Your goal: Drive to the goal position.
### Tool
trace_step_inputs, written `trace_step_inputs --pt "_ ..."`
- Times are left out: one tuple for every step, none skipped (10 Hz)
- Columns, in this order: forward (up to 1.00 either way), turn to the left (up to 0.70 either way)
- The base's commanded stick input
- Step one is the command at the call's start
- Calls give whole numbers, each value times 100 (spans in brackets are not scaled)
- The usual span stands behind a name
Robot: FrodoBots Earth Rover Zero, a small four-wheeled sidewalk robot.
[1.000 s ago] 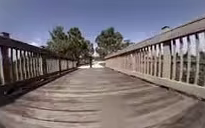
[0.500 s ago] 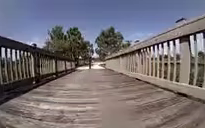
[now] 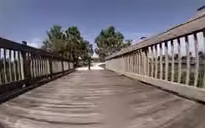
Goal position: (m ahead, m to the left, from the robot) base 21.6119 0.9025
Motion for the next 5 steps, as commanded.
trace_step_inputs --pt "85 0" --pt "85 0" --pt "85 0" --pt "85 0" --pt "85 0"
